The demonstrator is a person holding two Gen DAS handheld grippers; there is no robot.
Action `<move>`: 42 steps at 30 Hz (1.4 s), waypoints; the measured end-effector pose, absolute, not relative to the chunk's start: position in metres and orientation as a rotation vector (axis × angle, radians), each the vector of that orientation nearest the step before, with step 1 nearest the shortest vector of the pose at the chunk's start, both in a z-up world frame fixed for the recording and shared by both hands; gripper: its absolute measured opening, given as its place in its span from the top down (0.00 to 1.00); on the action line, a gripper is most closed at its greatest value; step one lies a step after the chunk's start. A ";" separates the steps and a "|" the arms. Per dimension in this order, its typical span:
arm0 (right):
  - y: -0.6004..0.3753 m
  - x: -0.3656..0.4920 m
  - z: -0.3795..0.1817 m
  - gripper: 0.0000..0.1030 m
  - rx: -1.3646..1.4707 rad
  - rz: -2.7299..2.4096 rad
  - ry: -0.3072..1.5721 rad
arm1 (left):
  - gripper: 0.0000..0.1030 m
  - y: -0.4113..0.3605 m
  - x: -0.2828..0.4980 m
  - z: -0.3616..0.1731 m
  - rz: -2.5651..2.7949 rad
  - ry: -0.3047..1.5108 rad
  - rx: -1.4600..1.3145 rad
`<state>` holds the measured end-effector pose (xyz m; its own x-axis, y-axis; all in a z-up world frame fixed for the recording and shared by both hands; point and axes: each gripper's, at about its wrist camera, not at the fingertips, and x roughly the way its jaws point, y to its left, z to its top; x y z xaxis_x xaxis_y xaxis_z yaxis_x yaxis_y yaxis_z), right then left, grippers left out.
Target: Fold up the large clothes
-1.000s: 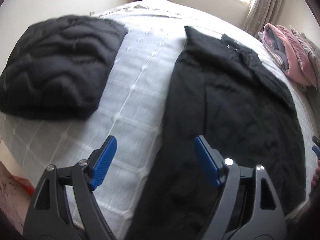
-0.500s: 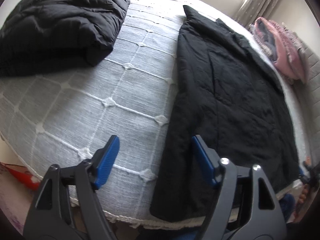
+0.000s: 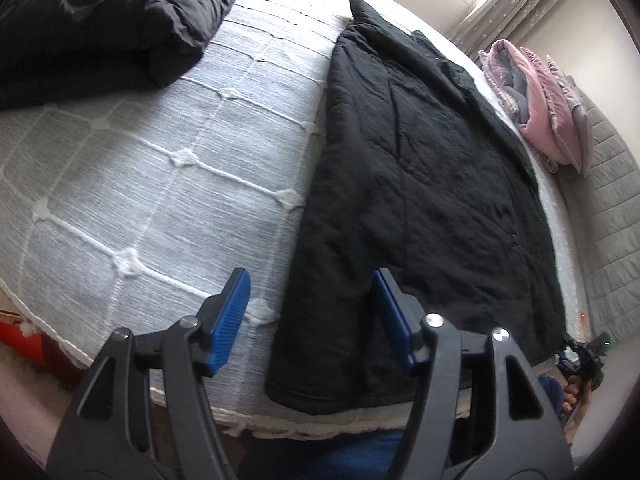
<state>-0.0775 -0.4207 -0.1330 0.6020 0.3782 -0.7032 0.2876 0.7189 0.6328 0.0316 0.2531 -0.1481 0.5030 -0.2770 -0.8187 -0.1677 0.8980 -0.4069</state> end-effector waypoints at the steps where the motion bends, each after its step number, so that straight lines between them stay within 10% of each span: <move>1: -0.419 -0.076 -0.134 0.56 0.808 0.072 0.954 | 0.37 0.252 0.033 -0.150 -0.069 1.058 -0.474; 28: -0.403 -0.066 -0.145 0.55 0.857 0.089 0.925 | 0.35 0.243 0.018 -0.151 -0.041 1.055 -0.473; 42: -0.398 -0.062 -0.146 0.59 0.843 0.106 0.941 | 0.50 0.225 0.030 -0.154 -0.073 1.108 -0.429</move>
<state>-0.0622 -0.3977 -0.1458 0.6082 0.4264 -0.6695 0.2665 0.6848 0.6782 0.0298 0.2245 -0.1544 0.4528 -0.2676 -0.8505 -0.1544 0.9159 -0.3704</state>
